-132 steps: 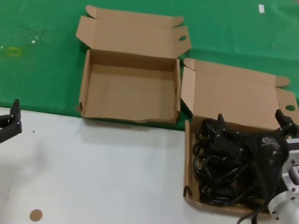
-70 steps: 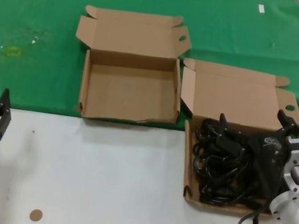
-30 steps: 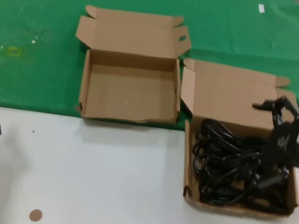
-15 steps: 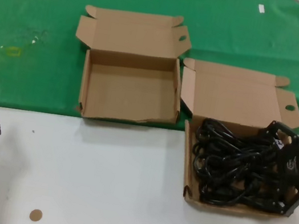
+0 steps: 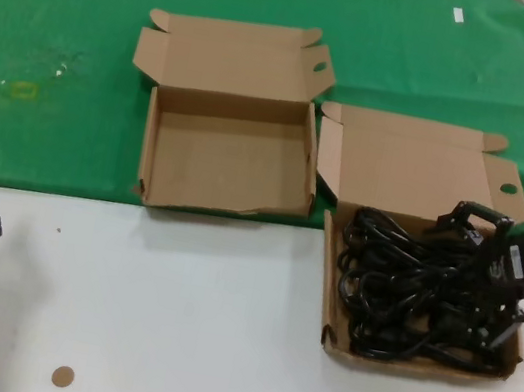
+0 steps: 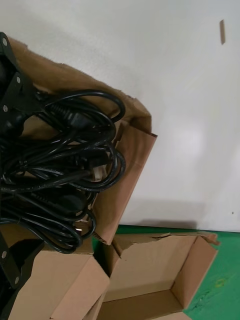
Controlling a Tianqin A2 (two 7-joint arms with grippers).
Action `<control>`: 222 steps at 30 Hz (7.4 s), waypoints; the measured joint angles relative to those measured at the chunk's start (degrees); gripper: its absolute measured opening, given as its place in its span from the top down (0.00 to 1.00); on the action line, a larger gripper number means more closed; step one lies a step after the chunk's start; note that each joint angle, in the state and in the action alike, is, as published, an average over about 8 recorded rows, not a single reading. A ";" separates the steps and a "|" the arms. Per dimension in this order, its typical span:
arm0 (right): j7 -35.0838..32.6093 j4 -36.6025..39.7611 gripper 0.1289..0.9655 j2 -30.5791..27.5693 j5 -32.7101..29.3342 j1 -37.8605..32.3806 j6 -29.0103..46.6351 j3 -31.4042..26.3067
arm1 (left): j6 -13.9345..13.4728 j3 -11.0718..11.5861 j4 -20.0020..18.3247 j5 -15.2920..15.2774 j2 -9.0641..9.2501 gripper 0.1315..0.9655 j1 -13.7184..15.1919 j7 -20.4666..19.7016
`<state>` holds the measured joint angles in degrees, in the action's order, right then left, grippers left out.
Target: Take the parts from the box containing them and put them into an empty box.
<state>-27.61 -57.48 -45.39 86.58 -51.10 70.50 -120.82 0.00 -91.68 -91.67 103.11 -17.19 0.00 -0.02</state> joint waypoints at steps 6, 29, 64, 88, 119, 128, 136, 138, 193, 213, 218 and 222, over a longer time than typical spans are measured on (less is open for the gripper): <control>-1.84 3.50 0.14 1.98 -1.78 -1.70 -0.13 -0.20 | 0.00 0.00 0.00 0.00 0.00 0.99 0.00 0.00; 0.10 3.54 0.65 2.70 -3.72 -1.63 1.00 0.57 | 0.00 0.00 0.00 0.00 0.00 0.99 0.00 0.00; 8.27 1.20 0.90 6.79 -5.73 -13.17 4.65 0.71 | 0.00 0.00 0.00 0.00 0.00 0.99 0.00 0.00; -0.21 25.37 0.90 30.55 -8.26 -24.93 -6.65 -2.97 | 0.00 0.00 0.00 0.00 0.00 0.99 0.00 0.00; -11.97 46.63 0.83 40.23 -8.26 -30.67 -13.25 -0.95 | 0.00 0.00 0.00 0.00 0.00 0.99 0.00 0.00; -11.52 45.09 0.69 39.85 -8.41 -30.39 -13.45 -0.64 | 0.00 0.00 0.00 0.00 0.00 0.99 0.00 0.00; -10.06 41.89 0.50 39.03 -8.38 -29.56 -13.19 -0.50 | 0.00 0.00 0.00 0.00 0.00 0.99 0.00 0.00; -9.82 41.43 0.43 38.90 -8.37 -29.42 -13.17 -0.49 | 0.00 0.00 0.00 0.00 0.00 0.99 0.00 0.00; 12.69 -4.04 0.00 32.44 6.57 18.88 -47.53 17.28 | 0.00 0.00 0.00 0.01 0.00 0.17 0.00 0.02; 22.63 -24.14 0.00 29.61 13.22 40.40 -62.84 25.20 | 0.00 0.00 0.00 0.01 0.00 0.00 0.00 0.02; 24.98 -28.92 0.00 28.94 14.80 45.46 -66.45 27.07 | 0.00 0.00 0.00 0.02 0.00 0.00 0.00 0.02; 26.09 -31.16 0.00 28.62 15.55 47.86 -68.16 27.95 | 0.00 0.00 0.00 0.02 0.00 0.00 0.00 0.02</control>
<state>-1.52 -88.64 -16.76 102.13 -3.24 2.34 -92.87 0.00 -91.67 -91.67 103.13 -17.19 0.00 -0.01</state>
